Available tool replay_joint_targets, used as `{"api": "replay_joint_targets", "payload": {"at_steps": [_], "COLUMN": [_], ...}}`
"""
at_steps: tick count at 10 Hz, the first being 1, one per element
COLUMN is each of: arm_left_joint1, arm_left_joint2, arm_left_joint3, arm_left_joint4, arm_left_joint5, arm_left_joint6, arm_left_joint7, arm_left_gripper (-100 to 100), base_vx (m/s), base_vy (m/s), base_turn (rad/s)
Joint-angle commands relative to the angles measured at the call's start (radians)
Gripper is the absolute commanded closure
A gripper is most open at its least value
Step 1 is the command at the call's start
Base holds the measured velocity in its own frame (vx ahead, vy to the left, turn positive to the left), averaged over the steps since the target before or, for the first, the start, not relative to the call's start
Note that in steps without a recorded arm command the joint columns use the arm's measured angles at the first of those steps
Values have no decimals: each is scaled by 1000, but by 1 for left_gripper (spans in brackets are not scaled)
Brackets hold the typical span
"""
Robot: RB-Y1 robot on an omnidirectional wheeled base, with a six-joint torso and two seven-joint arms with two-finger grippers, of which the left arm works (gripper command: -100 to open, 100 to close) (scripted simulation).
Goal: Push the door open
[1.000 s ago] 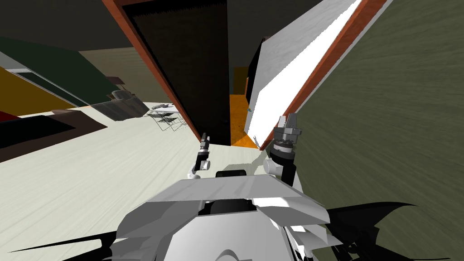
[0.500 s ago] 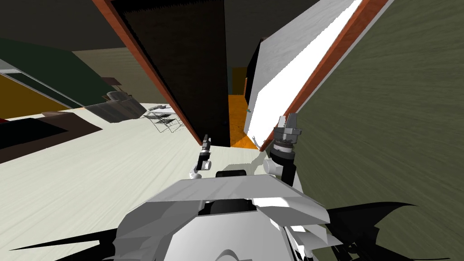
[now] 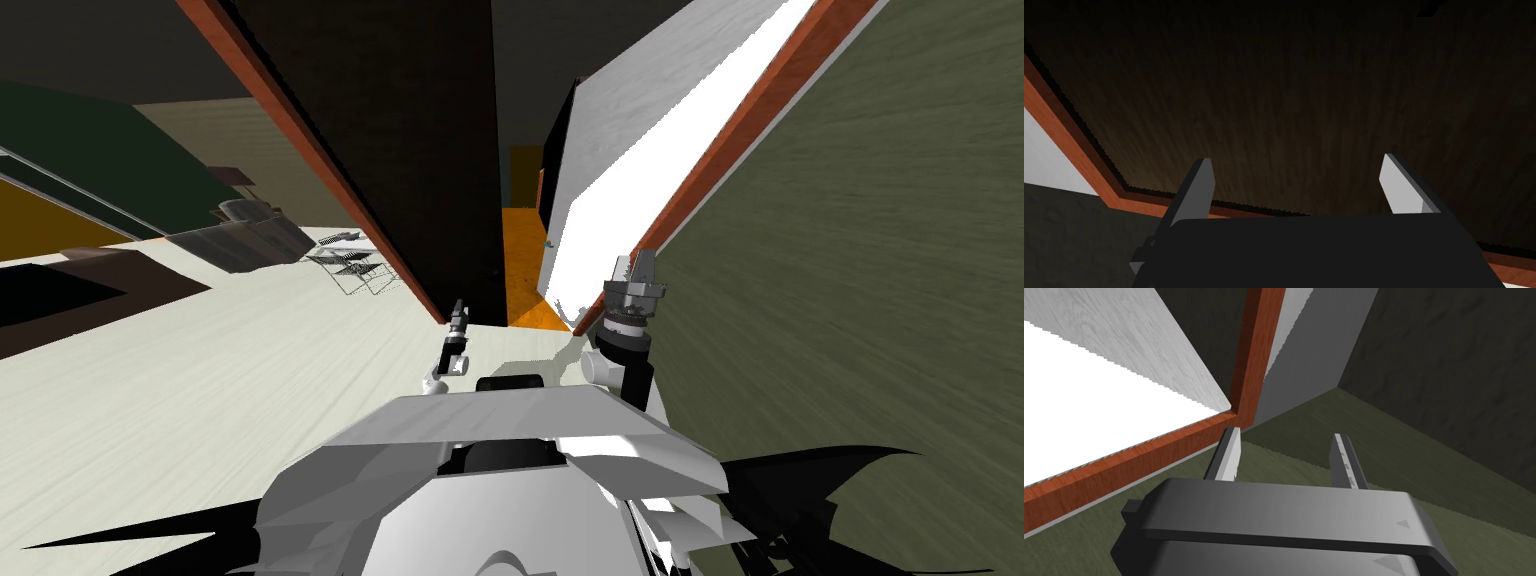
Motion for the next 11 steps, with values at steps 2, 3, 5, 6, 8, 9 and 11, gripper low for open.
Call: {"api": "replay_joint_targets", "payload": {"at_steps": [2, 3, 5, 6, 8, 9, 11], "arm_left_joint1": [-26, -35, -45, -55, -73, -82, -99], "arm_left_joint2": [-7, -10, -13, -16, -24, -28, -36], "arm_left_joint3": [-1, -1, -1, -2, -2, -3, -3], "arm_left_joint4": [70, 96, 122, 147, 195, 219, 266], "arm_left_joint5": [3, 4, 4, 5, 7, 8, 10], "arm_left_joint6": [-11, -14, -17, -20, -26, -29, -34], "arm_left_joint7": [-3, -5, -6, -8, -10, -12, -15], "arm_left_gripper": [-100, -100, -100, -100, -100, -100, -100], "base_vx": [81, 95, 80, 55, 87, 97, 102], "base_vy": [7, 14, 5, 6, 8, 18, 14], "base_turn": [-37, -37, -22, -24, -33, -31, -33]}}
